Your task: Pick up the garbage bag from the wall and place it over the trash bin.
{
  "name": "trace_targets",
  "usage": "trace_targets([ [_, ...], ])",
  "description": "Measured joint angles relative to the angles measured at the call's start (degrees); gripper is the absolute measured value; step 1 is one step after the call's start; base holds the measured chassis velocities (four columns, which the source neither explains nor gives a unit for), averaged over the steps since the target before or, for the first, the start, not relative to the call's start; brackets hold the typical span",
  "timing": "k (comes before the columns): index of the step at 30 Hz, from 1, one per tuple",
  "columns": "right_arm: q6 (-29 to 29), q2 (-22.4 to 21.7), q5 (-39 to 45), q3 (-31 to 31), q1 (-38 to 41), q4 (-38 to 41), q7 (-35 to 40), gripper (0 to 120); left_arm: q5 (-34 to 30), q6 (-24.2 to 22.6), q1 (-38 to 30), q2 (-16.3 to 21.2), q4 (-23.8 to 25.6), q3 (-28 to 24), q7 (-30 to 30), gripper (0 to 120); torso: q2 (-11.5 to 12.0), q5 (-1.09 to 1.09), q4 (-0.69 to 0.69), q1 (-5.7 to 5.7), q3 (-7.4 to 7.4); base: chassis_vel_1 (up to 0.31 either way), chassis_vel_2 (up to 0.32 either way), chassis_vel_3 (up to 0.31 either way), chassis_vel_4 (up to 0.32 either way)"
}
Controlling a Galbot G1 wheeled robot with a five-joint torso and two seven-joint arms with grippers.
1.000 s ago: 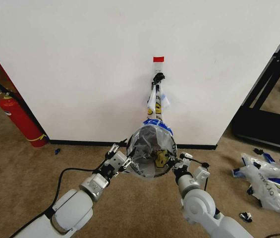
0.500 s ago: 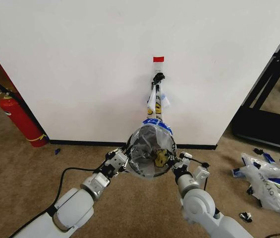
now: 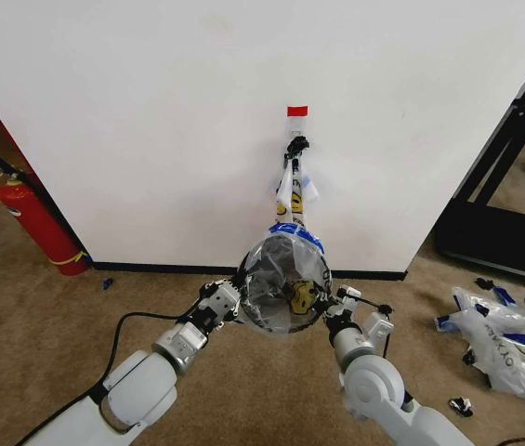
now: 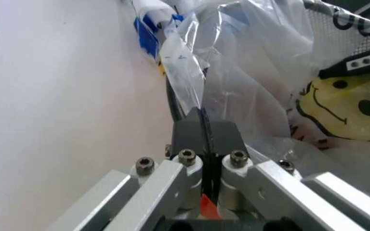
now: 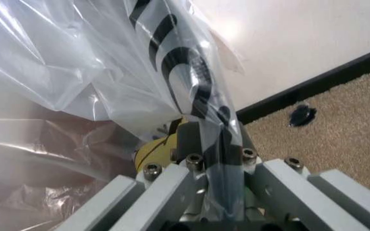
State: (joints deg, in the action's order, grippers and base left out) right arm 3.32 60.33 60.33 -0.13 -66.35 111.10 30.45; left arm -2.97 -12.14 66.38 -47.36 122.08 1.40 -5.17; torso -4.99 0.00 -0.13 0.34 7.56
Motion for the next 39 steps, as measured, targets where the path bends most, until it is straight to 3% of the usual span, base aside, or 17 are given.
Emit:
trace_targets([
  [15,-2.2,-1.0,2.1,0.9,-1.3,1.0,0.0,0,-0.5,0.6,-0.1,0.8,-2.7,3.1,-0.3,0,0.0,0.00,0.00,0.00,0.00,0.000,0.000,0.000,0.000],
  [27,-4.9,-2.1,5.5,2.5,-4.3,4.0,-1.2,0,1.2,3.0,-2.2,-0.4,-10.1,1.9,0.2,0,0.0,0.00,0.00,0.00,0.00,0.000,0.000,0.000,0.000],
  [37,-4.8,-1.8,4.6,2.3,-3.9,3.6,-1.5,0,2.1,3.5,-1.0,0.1,-10.3,3.3,0.1,0,0.0,0.00,0.01,0.00,0.00,0.000,0.000,0.000,0.000],
  [39,-3.9,-1.7,3.1,2.1,-3.4,2.6,-2.2,0,1.4,3.5,-1.0,0.6,-10.1,4.5,-0.3,7,0.0,0.00,0.01,0.00,0.00,0.000,0.000,0.000,0.000],
])
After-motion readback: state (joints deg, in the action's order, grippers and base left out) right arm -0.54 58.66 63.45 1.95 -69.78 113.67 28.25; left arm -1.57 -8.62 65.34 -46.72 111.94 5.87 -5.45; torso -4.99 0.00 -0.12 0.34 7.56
